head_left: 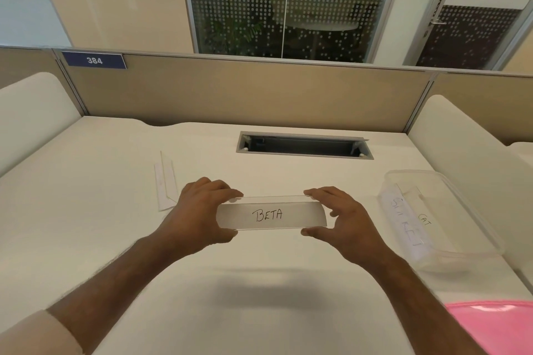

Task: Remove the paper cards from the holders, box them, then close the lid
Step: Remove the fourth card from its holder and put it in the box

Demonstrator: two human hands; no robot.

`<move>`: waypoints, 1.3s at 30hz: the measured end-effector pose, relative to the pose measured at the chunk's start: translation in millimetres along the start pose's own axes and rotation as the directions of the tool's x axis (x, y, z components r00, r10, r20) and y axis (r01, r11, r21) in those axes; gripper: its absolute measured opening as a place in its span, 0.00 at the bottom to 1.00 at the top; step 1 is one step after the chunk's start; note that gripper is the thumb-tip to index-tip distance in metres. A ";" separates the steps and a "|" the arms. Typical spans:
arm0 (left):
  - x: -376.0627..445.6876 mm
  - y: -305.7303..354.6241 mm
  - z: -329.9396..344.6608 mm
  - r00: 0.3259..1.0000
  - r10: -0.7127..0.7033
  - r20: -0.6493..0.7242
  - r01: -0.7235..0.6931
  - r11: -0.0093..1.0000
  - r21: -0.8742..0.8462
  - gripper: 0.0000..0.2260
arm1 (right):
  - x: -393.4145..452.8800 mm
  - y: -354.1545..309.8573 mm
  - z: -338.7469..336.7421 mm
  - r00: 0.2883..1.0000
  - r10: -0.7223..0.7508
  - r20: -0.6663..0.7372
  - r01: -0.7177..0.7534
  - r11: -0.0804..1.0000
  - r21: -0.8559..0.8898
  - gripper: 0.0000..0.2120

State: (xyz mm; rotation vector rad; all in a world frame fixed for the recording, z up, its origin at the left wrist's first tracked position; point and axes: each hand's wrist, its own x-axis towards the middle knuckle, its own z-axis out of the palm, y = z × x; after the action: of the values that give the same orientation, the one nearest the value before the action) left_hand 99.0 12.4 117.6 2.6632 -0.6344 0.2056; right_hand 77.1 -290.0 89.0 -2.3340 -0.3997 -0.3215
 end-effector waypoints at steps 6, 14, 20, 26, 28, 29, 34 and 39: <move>-5.1 4.6 -0.9 0.994 0.006 -0.105 -0.017 0.994 -0.106 0.30 | -0.7 2.2 -6.8 1.000 0.008 -0.021 -0.007 1.000 0.020 0.31; -6.3 6.6 0.4 0.991 0.006 -0.136 -0.029 0.985 -0.169 0.30 | -5.9 -1.2 -16.8 0.999 -0.006 -0.034 0.007 1.000 0.016 0.31; -4.1 7.4 1.0 0.992 0.013 -0.128 -0.035 0.984 -0.174 0.30 | -7.6 -3.1 -21.7 1.000 -0.012 -0.026 0.014 0.999 0.052 0.31; 0.1 8.4 7.8 0.995 0.013 -0.096 -0.030 0.983 -0.181 0.30 | -12.4 0.6 -25.3 0.999 -0.013 -0.031 0.014 0.999 0.034 0.33; 2.6 9.6 11.4 0.996 0.012 -0.084 -0.027 0.984 -0.179 0.30 | -14.6 3.0 -26.5 0.999 -0.013 -0.039 0.014 0.999 0.032 0.32; 4.1 10.4 13.6 0.997 0.012 -0.080 -0.026 0.984 -0.177 0.30 | -15.6 4.1 -27.6 0.999 -0.013 -0.041 0.014 0.999 0.032 0.32; 11.3 15.0 30.9 0.997 0.016 -0.076 -0.032 0.979 -0.204 0.31 | -21.8 10.8 -36.1 0.999 -0.014 -0.046 0.019 0.994 0.107 0.29; 17.7 10.8 63.9 0.989 -0.046 -0.138 0.019 0.982 -0.186 0.38 | -30.3 27.0 -51.3 0.994 0.015 -0.107 -0.007 0.997 0.077 0.29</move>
State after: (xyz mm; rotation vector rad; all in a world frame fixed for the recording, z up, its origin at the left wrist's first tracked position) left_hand 113.1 -29.6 67.0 2.4541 -0.5364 0.3092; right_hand 53.5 -350.5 97.5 -2.2317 -0.3411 -0.4172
